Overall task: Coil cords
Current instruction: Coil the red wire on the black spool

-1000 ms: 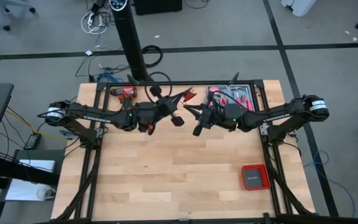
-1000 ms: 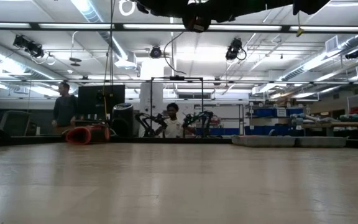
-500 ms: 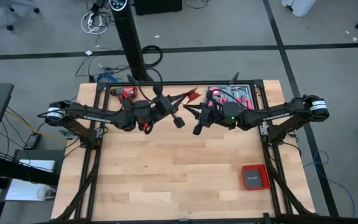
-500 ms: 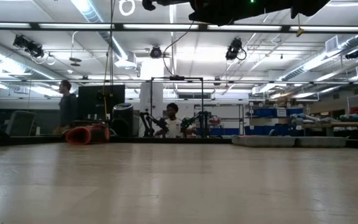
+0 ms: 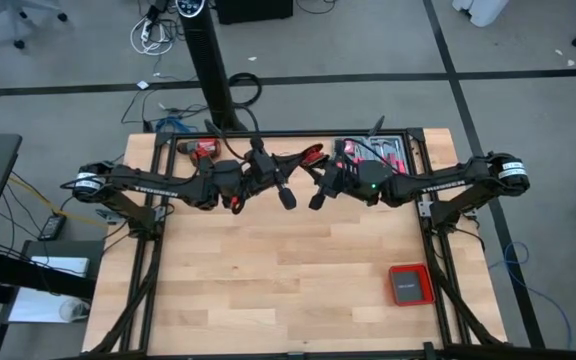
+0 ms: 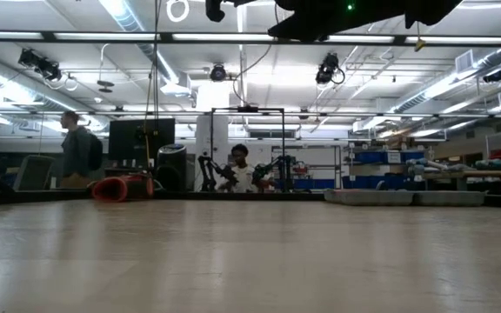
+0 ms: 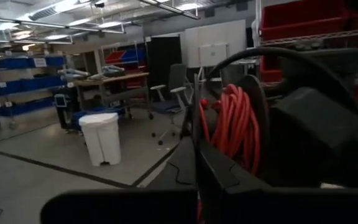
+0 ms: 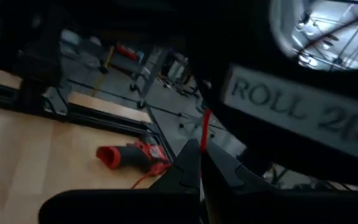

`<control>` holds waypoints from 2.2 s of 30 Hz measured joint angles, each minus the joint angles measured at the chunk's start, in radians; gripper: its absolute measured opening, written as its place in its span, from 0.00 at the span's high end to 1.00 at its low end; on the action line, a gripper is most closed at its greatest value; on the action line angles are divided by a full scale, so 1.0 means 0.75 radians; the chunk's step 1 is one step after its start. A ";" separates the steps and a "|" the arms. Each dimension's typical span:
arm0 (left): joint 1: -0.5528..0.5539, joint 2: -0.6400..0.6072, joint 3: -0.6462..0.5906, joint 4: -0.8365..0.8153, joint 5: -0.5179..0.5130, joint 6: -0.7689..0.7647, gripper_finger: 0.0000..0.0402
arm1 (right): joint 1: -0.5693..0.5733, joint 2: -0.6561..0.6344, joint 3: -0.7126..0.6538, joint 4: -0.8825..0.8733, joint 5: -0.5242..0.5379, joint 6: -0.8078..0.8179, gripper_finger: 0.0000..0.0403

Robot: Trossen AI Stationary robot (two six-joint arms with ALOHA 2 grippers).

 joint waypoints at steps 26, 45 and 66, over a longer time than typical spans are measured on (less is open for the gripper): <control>0.000 -0.008 -0.001 -0.159 -0.133 0.226 1.00 | 0.076 -0.131 0.000 -0.267 0.588 -0.364 0.98; -0.011 -0.010 0.002 -0.225 -0.096 0.220 1.00 | 0.130 -0.130 -0.001 0.050 0.710 -0.825 0.98; -0.011 -0.010 0.000 -0.297 -0.108 0.220 1.00 | 0.240 -0.131 -0.001 0.130 0.703 -1.065 0.85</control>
